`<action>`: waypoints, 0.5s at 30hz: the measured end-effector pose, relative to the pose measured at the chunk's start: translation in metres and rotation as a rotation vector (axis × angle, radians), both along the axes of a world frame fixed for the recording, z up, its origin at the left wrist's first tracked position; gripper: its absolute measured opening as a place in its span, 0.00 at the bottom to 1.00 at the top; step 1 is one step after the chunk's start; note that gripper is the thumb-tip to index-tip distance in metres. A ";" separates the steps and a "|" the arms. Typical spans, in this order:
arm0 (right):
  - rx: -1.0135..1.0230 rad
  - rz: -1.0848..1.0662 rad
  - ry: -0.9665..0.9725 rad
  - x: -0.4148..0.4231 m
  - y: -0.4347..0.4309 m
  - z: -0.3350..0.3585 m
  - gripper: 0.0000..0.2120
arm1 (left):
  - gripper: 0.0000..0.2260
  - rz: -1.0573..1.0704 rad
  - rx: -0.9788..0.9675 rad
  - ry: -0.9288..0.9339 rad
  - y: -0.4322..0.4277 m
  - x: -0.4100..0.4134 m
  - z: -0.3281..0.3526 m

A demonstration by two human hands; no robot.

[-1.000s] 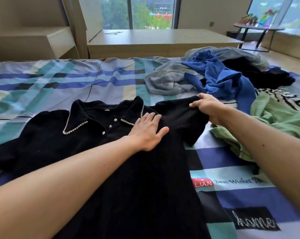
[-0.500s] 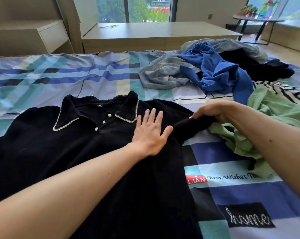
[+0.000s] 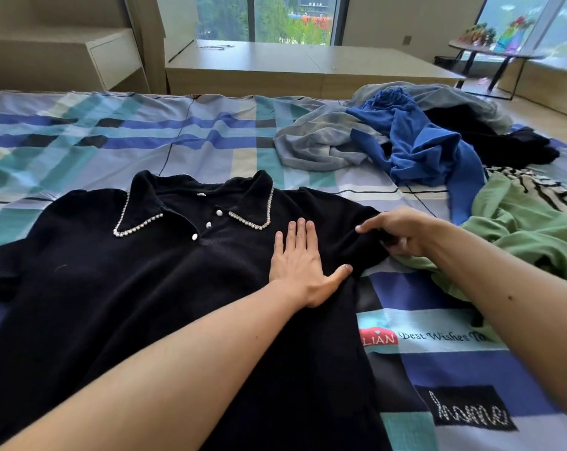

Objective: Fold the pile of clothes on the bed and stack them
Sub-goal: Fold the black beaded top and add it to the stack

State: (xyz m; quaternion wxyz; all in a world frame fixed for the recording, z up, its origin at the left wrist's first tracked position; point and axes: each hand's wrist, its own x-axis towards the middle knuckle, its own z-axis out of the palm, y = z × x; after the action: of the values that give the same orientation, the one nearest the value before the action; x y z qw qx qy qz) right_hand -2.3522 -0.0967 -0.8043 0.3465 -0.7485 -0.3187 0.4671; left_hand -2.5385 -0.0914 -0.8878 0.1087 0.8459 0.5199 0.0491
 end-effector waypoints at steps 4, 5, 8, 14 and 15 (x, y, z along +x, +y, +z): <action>0.154 -0.020 -0.133 -0.014 0.010 0.019 0.13 | 0.42 -0.016 -0.167 -0.082 0.004 -0.004 0.018; 0.223 -0.024 -0.184 -0.022 0.013 0.029 0.14 | 0.37 -0.004 -0.248 -0.196 0.010 -0.008 0.027; 0.361 0.094 -0.306 -0.061 0.015 0.063 0.29 | 0.22 0.197 -0.416 -0.795 0.027 -0.030 0.059; 0.340 0.411 -0.200 -0.108 0.007 0.059 0.34 | 0.41 0.598 -0.704 -1.275 0.056 -0.106 0.061; 0.358 0.378 -0.214 -0.107 0.005 0.048 0.27 | 0.45 0.625 -0.732 -1.246 0.058 -0.113 0.057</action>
State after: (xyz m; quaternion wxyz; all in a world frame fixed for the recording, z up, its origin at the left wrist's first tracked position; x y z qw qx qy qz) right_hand -2.4589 -0.0919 -0.7559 0.3443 -0.6478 -0.5647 0.3781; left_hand -2.6520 -0.0329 -0.8309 0.6327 0.3876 0.5601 0.3683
